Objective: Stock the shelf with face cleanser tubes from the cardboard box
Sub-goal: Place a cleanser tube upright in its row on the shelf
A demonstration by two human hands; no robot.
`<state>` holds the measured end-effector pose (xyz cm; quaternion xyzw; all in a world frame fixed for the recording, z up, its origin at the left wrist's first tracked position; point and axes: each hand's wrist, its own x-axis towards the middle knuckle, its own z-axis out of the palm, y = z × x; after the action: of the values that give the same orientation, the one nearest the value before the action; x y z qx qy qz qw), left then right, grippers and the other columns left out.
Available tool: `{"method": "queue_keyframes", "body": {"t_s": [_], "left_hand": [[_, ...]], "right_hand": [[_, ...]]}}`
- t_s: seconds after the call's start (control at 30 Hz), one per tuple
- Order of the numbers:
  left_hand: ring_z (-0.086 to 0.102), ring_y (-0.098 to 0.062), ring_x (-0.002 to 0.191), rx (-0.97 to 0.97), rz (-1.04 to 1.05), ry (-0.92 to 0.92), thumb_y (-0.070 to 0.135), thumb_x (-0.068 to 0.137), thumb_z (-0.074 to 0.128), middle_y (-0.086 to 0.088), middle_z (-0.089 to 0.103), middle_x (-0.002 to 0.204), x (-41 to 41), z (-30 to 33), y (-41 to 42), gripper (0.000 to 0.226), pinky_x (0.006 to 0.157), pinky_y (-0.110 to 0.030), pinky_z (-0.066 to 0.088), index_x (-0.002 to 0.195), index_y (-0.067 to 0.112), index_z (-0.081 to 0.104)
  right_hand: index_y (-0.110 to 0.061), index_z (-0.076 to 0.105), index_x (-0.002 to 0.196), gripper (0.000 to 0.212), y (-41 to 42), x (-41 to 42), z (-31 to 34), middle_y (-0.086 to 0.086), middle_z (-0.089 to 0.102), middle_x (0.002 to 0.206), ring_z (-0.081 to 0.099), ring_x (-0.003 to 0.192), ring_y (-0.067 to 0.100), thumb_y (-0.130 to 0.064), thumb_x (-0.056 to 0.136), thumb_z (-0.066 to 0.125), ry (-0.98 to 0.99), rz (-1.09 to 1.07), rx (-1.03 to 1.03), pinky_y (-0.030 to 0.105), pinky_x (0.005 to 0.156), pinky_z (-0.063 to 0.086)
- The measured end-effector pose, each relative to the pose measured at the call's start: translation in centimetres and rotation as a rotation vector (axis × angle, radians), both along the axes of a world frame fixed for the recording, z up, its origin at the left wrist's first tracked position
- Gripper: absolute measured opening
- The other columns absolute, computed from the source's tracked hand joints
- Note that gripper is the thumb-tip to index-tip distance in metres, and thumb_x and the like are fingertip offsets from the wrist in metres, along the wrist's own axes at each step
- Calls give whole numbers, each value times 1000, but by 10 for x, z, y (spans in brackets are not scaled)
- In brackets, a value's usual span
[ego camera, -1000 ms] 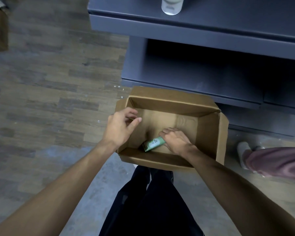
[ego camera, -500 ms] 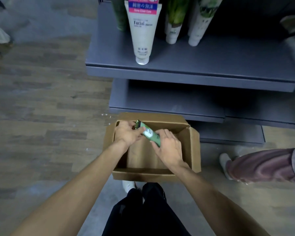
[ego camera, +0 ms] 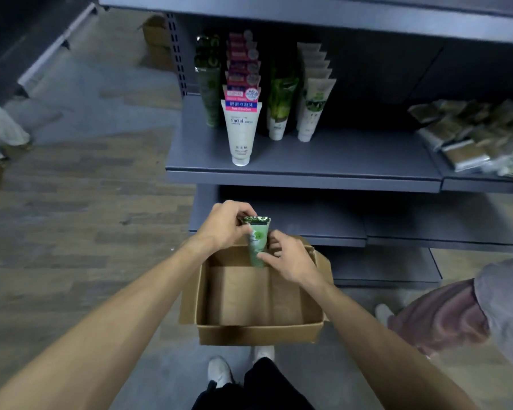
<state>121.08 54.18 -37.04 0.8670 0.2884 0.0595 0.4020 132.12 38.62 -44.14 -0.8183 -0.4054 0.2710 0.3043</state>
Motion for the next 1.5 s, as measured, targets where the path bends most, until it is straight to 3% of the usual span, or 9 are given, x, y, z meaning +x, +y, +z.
{"method": "queue_keyframes", "body": {"t_s": [0.2, 0.4, 0.63, 0.83, 0.97, 1.1, 1.2, 1.37, 1.5], "left_hand": [[66, -17, 74, 73, -60, -75, 10, 75, 80, 3, 72, 80, -5, 35, 12, 21, 77, -27, 53, 92, 20, 72], [72, -15, 86, -13, -5, -189, 35, 65, 83, 3, 75, 89, 1, 64, 27, 37, 85, -37, 57, 97, 20, 72], [72, -7, 85, -17, 24, -307, 16, 74, 82, 5, 76, 90, 11, 88, 30, 30, 85, -34, 59, 104, 17, 74], [72, -8, 86, 27, 76, -310, 12, 77, 80, 5, 76, 91, 10, 103, 47, 25, 85, -32, 58, 101, 19, 74], [72, -6, 84, 80, 142, -306, 13, 76, 81, 4, 77, 88, 4, 108, 65, 23, 86, -34, 58, 98, 17, 75], [72, -7, 86, 122, 213, -327, 15, 75, 81, 3, 77, 89, -4, 107, 82, 24, 89, -34, 56, 98, 15, 74], [72, -6, 84, 128, 266, -325, 15, 74, 82, 3, 77, 88, -8, 102, 96, 22, 89, -34, 56, 95, 16, 74], [72, -14, 84, 153, 283, -333, 15, 75, 80, -1, 76, 87, -5, 91, 122, 20, 88, -36, 56, 93, 10, 71], [72, -15, 86, 157, 236, -327, 15, 76, 79, -2, 76, 89, 0, 83, 147, 21, 88, -36, 56, 96, 11, 72]], "right_hand": [[-21, 61, 107, 30, 11, -6, 36, -1, 72, 103, 68, 92, 10, -34, 83, 75, -41, -28, 73, 37, 86, 57], [-21, 66, 109, 28, 25, 4, 78, -5, 72, 98, 67, 88, 7, -28, 83, 75, -72, -93, 182, 28, 85, 55], [-22, 64, 114, 29, 41, 23, 115, -9, 70, 104, 65, 94, 3, -29, 86, 73, -87, -33, 224, 11, 79, 46], [-23, 64, 113, 29, 70, 29, 124, -11, 71, 104, 65, 96, 2, -29, 87, 72, -33, 30, 254, 21, 86, 51], [-21, 65, 115, 30, 95, 27, 129, -9, 71, 102, 64, 91, 3, -26, 87, 73, -22, 54, 279, 7, 74, 46], [-18, 67, 102, 24, 123, 18, 127, -6, 73, 85, 68, 78, 5, -30, 83, 75, -23, -7, 295, 27, 76, 56], [-16, 66, 96, 20, 138, 5, 124, -9, 68, 83, 60, 71, -4, -30, 84, 74, -56, -84, 288, 22, 71, 50], [-19, 63, 94, 14, 168, -14, 119, -4, 72, 92, 67, 90, 16, -30, 88, 66, -73, -218, 273, 33, 81, 54], [-17, 62, 93, 13, 194, -28, 117, -1, 72, 91, 66, 89, 20, -29, 90, 64, -86, -325, 275, 36, 79, 54]]}}
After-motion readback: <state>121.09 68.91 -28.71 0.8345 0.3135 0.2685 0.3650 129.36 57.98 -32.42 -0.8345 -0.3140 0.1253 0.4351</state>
